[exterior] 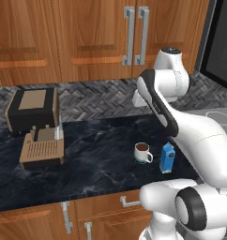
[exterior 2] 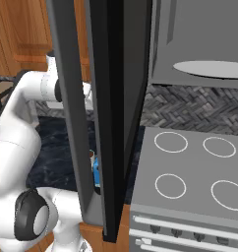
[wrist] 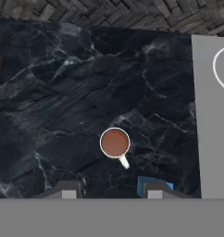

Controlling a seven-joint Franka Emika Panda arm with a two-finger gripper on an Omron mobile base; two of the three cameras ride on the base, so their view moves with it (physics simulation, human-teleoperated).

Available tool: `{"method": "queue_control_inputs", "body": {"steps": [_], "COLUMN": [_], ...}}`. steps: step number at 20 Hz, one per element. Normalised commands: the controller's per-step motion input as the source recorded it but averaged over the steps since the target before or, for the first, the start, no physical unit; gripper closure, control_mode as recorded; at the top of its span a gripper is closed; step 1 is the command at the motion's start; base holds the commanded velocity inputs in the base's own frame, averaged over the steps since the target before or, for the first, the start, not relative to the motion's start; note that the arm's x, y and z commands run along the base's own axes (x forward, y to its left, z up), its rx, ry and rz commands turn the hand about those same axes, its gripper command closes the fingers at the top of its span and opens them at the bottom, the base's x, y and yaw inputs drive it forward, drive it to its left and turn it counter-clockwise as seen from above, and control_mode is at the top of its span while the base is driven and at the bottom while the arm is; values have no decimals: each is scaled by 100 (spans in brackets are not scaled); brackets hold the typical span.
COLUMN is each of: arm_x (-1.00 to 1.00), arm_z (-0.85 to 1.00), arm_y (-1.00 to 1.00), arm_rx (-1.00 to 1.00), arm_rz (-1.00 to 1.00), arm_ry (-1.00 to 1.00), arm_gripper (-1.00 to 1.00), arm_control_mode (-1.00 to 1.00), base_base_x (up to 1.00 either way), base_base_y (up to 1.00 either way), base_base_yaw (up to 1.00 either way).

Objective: Place the microwavable item in the microwave. Then, close the microwave door and press the start button.

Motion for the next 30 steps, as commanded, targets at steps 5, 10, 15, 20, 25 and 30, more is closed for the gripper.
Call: {"method": "queue_control_inputs", "body": {"steps": [5, 10, 15, 20, 25, 30], "arm_x": [-21, -1, 0, 6, 3, 0], "arm_z": [-27, -95, -79, -50, -27, -28], "arm_y": [15, 67, -12, -32, -7, -16], "arm_rx": [-6, -38, -8, 5, 0, 0], "arm_rz": [0, 1, 0, 0, 0, 0], "arm_ry": [2, 17, 50, 41, 1, 0], "arm_gripper": [-100, -100, -100, -100, -100, -100], "arm_control_mode": [-100, -100, -100, -100, -100, -100], "base_base_x": [0, 0, 0, 0, 0, 0], "base_base_y": [0, 0, 0, 0, 0, 0], "base_base_yaw": [0, 0, 0, 0, 0, 0]}}
